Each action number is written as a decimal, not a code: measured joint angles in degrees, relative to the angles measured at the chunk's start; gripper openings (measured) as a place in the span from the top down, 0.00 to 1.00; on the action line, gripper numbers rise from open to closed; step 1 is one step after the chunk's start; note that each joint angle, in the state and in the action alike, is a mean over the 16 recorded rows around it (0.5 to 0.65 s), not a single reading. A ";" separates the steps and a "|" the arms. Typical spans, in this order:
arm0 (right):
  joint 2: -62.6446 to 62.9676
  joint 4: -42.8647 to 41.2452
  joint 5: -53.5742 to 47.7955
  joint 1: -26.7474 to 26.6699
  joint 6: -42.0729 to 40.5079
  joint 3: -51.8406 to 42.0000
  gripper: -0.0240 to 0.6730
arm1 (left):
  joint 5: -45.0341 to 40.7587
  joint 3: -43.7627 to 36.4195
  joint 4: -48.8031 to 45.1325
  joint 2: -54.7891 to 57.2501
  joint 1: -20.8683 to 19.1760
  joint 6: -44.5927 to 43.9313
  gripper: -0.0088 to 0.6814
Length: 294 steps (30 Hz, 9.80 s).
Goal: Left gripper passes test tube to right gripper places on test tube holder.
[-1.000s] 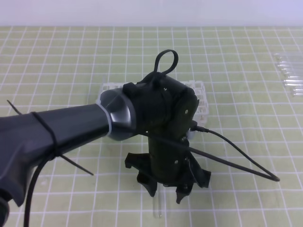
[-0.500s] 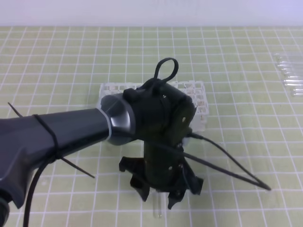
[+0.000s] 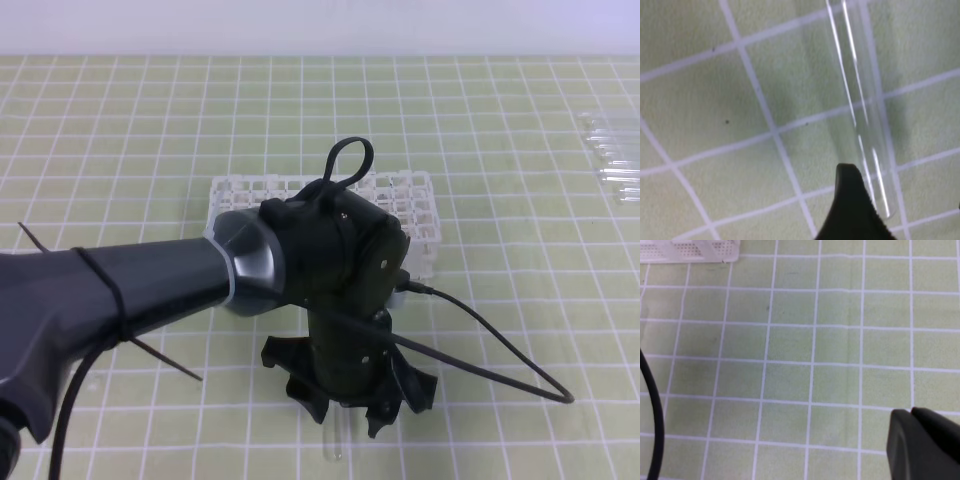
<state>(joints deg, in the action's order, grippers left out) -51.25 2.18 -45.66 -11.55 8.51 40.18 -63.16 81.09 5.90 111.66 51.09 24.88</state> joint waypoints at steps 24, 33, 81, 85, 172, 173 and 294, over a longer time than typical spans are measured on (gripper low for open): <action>0.00 0.32 -0.98 0.00 0.00 0.00 1.00 | -0.24 -0.07 -1.12 3.02 0.00 -0.06 0.40; 0.00 0.51 -1.01 0.00 0.00 0.00 1.00 | 0.90 0.00 -2.29 3.70 0.00 -0.11 0.40; 0.05 7.64 -1.11 0.00 -6.42 1.22 1.00 | 7.01 -4.55 -11.63 -23.60 -0.16 -12.42 0.94; -0.51 13.35 -1.09 -0.12 -11.16 3.18 1.00 | 13.06 -10.48 -12.92 -30.65 -0.93 -11.95 0.93; -25.71 25.75 61.52 -46.25 -28.76 16.09 0.22 | 86.27 -57.91 -19.16 -54.77 -8.04 -12.83 0.94; -25.92 25.75 61.60 -46.25 -28.64 16.17 0.22 | 86.30 -57.91 -19.16 -54.77 -8.04 -12.82 0.94; -28.44 40.30 69.02 -44.54 -48.02 16.28 0.84 | 50.10 -76.41 -16.45 -110.33 -8.09 -8.85 0.99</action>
<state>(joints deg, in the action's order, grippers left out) -79.69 42.48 23.36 -56.09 -39.51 56.46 -13.06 4.68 -10.55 1.33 43.00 16.03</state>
